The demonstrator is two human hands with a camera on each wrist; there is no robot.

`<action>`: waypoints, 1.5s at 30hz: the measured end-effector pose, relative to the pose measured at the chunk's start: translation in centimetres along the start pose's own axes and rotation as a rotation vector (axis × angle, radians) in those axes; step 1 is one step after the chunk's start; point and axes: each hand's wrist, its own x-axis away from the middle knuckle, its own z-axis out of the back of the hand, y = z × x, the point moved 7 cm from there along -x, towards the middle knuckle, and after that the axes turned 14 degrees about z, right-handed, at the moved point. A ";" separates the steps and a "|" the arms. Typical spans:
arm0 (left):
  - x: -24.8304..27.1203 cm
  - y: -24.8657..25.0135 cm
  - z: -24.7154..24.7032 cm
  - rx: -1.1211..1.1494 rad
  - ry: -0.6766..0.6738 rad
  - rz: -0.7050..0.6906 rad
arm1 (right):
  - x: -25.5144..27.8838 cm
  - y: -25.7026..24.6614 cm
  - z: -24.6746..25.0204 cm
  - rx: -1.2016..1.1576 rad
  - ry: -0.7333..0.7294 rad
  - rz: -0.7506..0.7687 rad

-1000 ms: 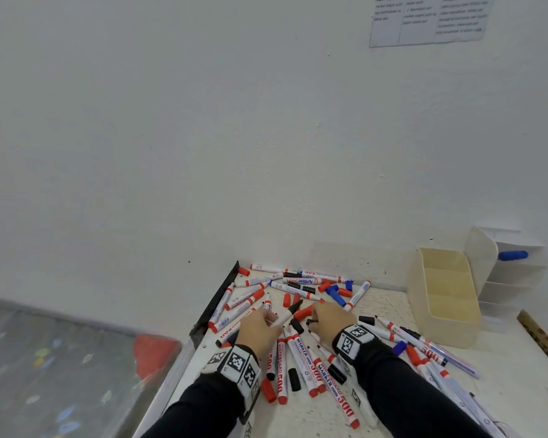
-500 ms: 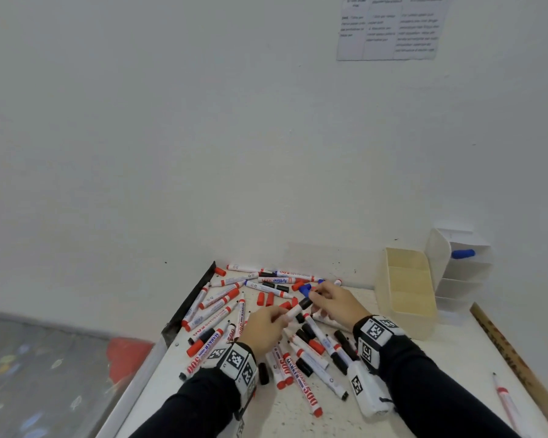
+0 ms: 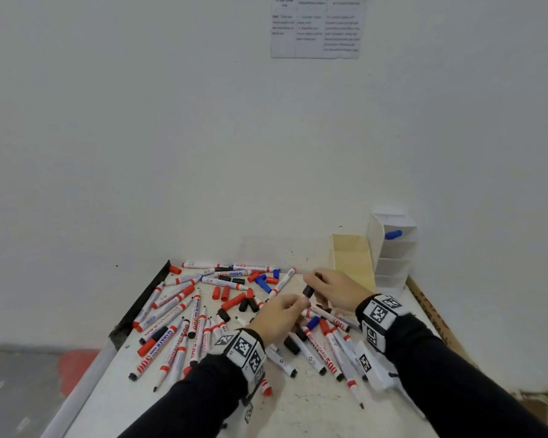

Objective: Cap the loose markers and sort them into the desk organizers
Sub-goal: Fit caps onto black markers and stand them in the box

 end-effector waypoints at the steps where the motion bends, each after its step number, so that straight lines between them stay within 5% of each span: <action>1: -0.2 0.1 -0.5 -0.055 0.004 -0.003 | 0.2 0.2 0.7 0.021 0.024 0.003; 5: -1.4 -1.2 -1.0 -0.250 0.169 0.175 | 1.1 1.5 5.4 -0.005 0.382 -0.026; 9: -1.7 -2.7 -3.5 -0.574 0.042 0.294 | 2.1 2.0 10.0 -0.008 0.739 0.006; 12: -1.9 -3.3 -4.6 -0.629 -0.029 0.315 | 2.4 2.4 11.6 0.076 0.811 0.033; 18: -2.9 -3.7 -4.8 -0.713 0.063 0.301 | 3.1 2.5 12.9 0.171 0.906 0.100; 24: -3.3 -4.1 -3.7 -0.541 0.166 0.328 | 5.7 2.4 14.6 0.274 1.088 0.147; 30: -2.8 -3.4 -2.0 -0.265 0.221 0.357 | 6.5 2.7 15.1 0.391 1.031 0.153; 39: -2.4 -4.9 2.2 -0.050 0.223 0.357 | 6.4 8.7 13.0 0.170 0.941 -0.178; 45: -2.2 -5.9 4.3 -0.074 0.273 0.330 | 5.4 9.3 11.6 0.271 0.800 -0.290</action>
